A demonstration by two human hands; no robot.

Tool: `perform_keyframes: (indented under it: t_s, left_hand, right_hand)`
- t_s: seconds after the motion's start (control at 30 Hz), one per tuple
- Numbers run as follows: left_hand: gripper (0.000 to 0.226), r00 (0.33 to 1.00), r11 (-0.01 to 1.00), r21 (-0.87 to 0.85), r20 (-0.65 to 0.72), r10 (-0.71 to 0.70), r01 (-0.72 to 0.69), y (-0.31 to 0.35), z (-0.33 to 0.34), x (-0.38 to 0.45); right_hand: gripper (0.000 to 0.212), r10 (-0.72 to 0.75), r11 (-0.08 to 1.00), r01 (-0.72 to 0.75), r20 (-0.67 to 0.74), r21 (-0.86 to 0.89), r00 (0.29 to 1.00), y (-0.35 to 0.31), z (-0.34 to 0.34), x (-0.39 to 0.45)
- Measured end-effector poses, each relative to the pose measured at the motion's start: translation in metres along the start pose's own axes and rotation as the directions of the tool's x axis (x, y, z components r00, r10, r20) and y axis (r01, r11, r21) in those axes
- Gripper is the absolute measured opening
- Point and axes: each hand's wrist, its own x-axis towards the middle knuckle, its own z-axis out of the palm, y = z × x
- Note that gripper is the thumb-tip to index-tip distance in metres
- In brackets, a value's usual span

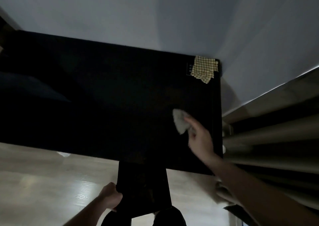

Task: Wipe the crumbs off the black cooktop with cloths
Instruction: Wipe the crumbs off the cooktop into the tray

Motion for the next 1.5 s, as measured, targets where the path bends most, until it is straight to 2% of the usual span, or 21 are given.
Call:
perform_keyframes:
  t_s: [0.1,0.27,0.3,0.37,0.47,0.53,0.63,0.7,0.8,0.9,1.03,1.23,1.3,1.37,1.43,1.5]
  left_hand:
    - [0.016,1.000,1.000,-0.015,0.014,-0.008,0.008,0.002,0.009,0.006]
    - [0.026,0.999,0.997,-0.064,0.020,-0.033,0.034,0.004,0.020,0.015]
    - [0.028,0.999,0.997,-0.072,0.021,-0.036,0.037,0.001,0.022,0.019]
    - [0.033,0.999,0.996,-0.084,0.023,-0.041,0.043,-0.003,0.026,0.026]
    - [0.031,0.999,0.997,-0.067,0.013,-0.040,0.041,0.006,0.024,0.018]
    - [0.028,0.999,0.996,-0.080,0.004,-0.038,0.038,0.018,0.020,0.005]
    - [0.019,0.999,0.996,-0.076,-0.006,-0.035,0.035,0.028,0.018,-0.010]
    - [0.015,0.999,0.995,-0.091,-0.020,-0.031,0.029,0.031,0.020,-0.012]
    - [0.013,0.999,0.999,-0.047,-0.027,-0.018,0.017,0.030,0.018,-0.011]
    - [0.017,1.000,0.998,-0.060,0.014,-0.002,0.003,0.025,0.014,-0.005]
    - [0.019,0.999,0.995,-0.096,0.046,-0.003,0.007,0.023,0.014,0.000]
    - [0.021,0.999,1.000,-0.029,0.043,-0.002,0.003,0.011,0.017,0.017]
    - [0.016,0.999,0.999,-0.035,0.047,-0.012,0.014,0.011,0.017,0.021]
    - [0.009,0.999,0.999,-0.027,0.050,-0.022,0.023,0.011,0.018,0.024]
    - [0.012,0.998,0.999,-0.023,0.053,-0.032,0.033,0.011,0.021,0.030]
    - [0.016,0.998,0.999,-0.020,0.052,-0.043,0.044,0.012,0.023,0.032]
  right_hand:
    - [0.065,0.074,0.991,-0.083,-0.086,-0.102,0.993,0.033,-0.036,0.063]
    - [0.067,0.208,0.937,-0.185,0.047,-0.295,0.977,0.073,-0.036,0.118]
    - [0.067,0.198,0.921,-0.171,0.042,-0.350,0.979,0.072,-0.028,0.117]
    - [0.066,0.084,0.911,-0.072,0.012,-0.407,0.996,0.064,-0.008,0.099]
    - [0.063,-0.089,0.935,0.101,0.051,-0.339,0.995,0.045,0.024,0.048]
    - [0.062,-0.153,0.947,0.192,0.163,-0.258,0.975,0.035,0.046,0.003]
    - [0.054,-0.282,0.949,0.313,0.318,-0.049,0.905,0.020,0.079,-0.072]
    - [0.056,-0.313,0.948,0.309,0.425,0.081,0.849,0.002,0.087,-0.108]
    - [0.060,-0.252,0.965,0.169,0.526,0.201,0.813,-0.020,0.085,-0.116]
    - [0.063,-0.209,0.958,0.097,0.428,0.269,0.879,-0.023,0.077,-0.074]
    - [0.064,-0.160,0.983,0.140,0.184,0.116,0.970,-0.025,0.044,0.043]
    - [0.061,-0.073,0.988,0.075,0.027,-0.135,0.997,-0.018,0.015,0.200]
    - [0.064,-0.058,0.975,0.070,0.064,-0.212,0.996,-0.015,0.015,0.238]
    - [0.064,-0.027,0.951,0.081,0.180,-0.297,0.983,-0.008,0.024,0.267]
    - [0.066,0.014,0.900,0.104,0.266,-0.423,0.964,-0.003,0.034,0.279]
    - [0.070,0.009,0.850,0.126,0.254,-0.511,0.967,0.000,0.042,0.273]
